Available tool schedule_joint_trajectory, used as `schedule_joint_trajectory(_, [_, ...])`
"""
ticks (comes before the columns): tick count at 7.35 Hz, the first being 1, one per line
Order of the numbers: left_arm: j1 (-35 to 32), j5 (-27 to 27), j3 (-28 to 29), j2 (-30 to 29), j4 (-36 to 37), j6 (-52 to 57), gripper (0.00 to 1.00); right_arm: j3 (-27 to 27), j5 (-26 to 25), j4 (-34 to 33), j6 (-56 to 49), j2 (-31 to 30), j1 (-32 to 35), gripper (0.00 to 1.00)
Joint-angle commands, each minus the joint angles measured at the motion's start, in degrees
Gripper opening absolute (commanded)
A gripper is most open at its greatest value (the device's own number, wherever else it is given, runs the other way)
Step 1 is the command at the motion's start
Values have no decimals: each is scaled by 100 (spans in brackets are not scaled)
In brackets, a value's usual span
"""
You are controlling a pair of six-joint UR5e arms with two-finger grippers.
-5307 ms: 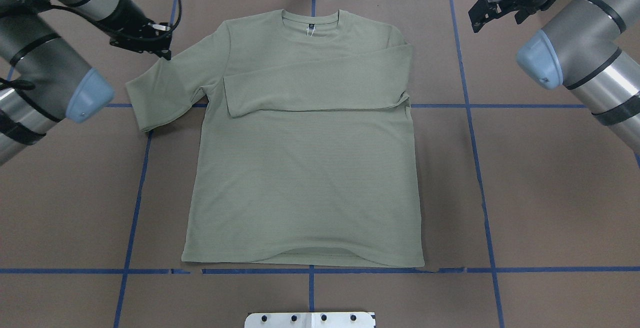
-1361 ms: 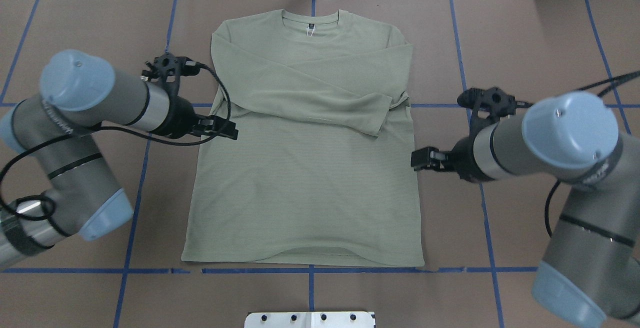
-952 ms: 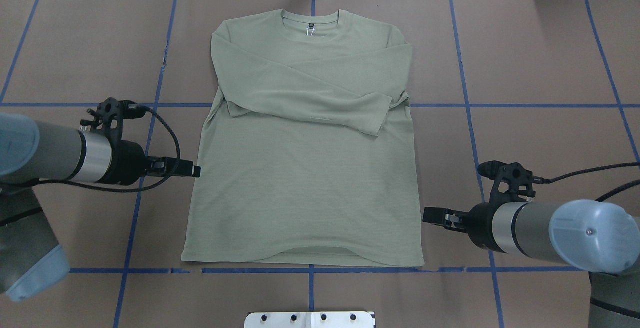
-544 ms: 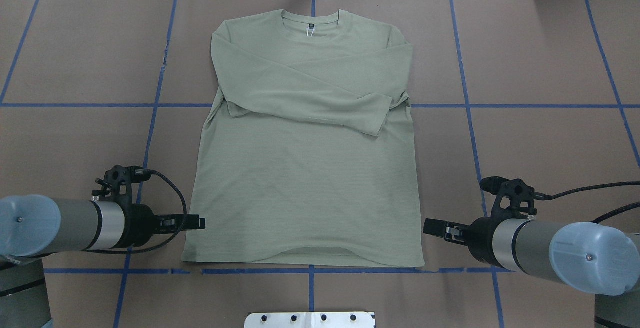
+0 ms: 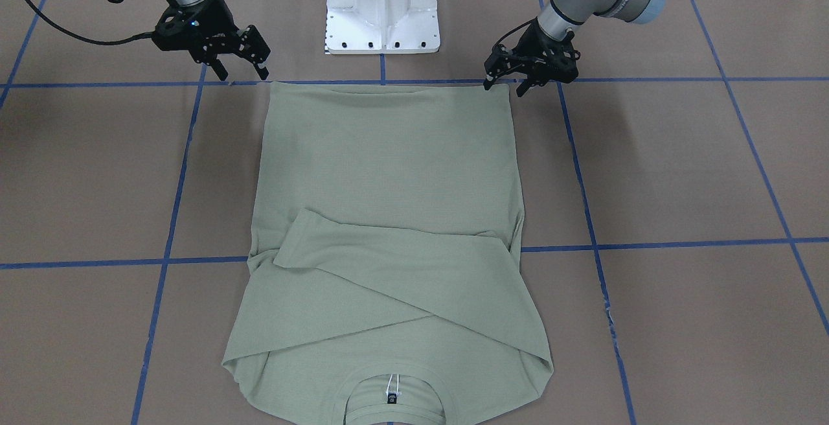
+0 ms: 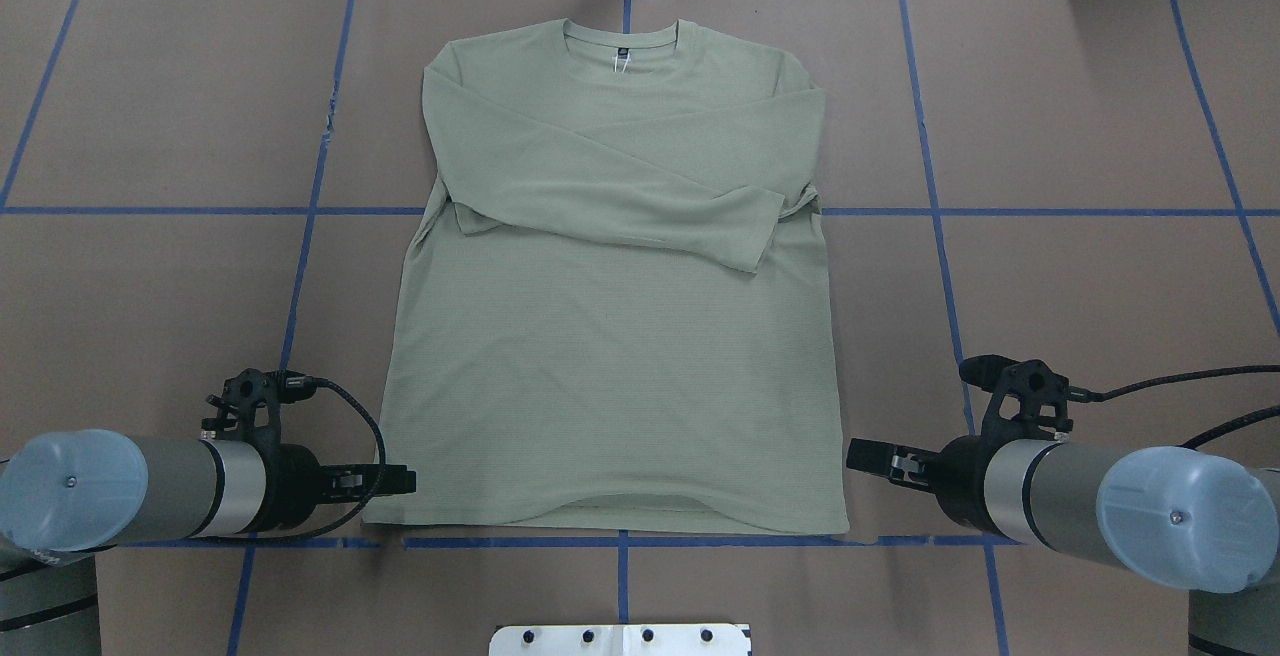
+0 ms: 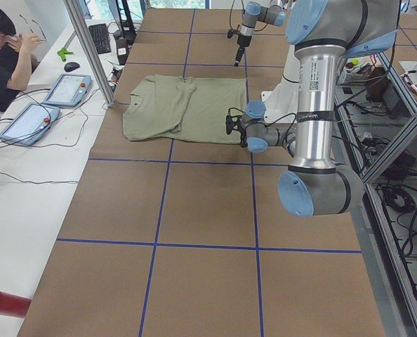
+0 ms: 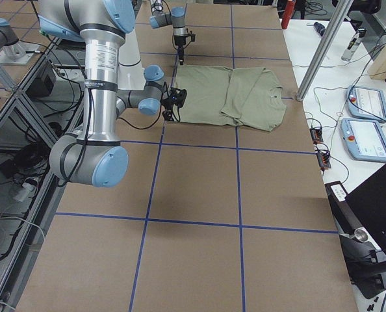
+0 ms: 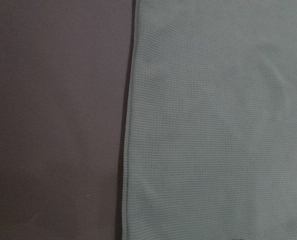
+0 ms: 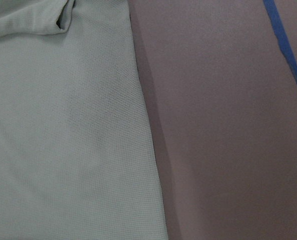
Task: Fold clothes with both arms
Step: 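Grasp the hem corners with the left and right grippers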
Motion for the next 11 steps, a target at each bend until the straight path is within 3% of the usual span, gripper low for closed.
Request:
schedule_joint_trajectory(1, [78,6,9,-8,9,-2,78,-6,0,9,0,-2,8,100])
schedule_joint_trajectory(2, [87,14,17,-8,9,-2,70,-6,0,9,0,-2,8,100])
schedule_joint_trajectory(7, [183,15,18,-69,227,-2,66,-6,0,9,0,-11,8,100])
schedule_joint_trajectory(8, [183,6,-17,-79,237,-2,39,-6,0,9,0,-11,8,100])
schedule_joint_trajectory(10, [183,14,-18,-70,237,-2,0,-23,0,9,0,-11,8,100])
schedule_joint_trajectory(11, [175,15,-61,-79,237,-2,0,-58,0,9,18,-11,0,100])
